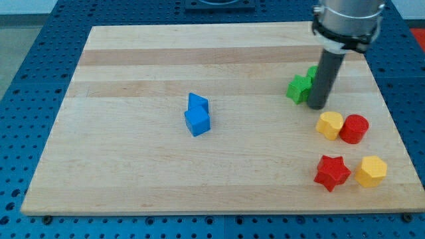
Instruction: Push the red circle and yellow heart towards the center
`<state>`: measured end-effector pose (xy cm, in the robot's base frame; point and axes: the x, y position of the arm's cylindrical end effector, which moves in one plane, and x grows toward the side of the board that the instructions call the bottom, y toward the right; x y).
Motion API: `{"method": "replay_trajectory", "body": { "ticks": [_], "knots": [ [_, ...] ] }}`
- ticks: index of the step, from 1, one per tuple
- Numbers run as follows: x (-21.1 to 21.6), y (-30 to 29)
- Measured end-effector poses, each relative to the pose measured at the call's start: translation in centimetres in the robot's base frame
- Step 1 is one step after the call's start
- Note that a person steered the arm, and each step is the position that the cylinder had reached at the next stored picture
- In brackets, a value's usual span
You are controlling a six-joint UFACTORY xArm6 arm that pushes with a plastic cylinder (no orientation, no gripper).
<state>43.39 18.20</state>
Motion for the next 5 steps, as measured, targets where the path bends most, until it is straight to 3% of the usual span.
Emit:
{"method": "replay_trajectory", "body": {
  "ticks": [2, 5],
  "knots": [
    [0.4, 7.6],
    [5.2, 9.1]
  ]
}}
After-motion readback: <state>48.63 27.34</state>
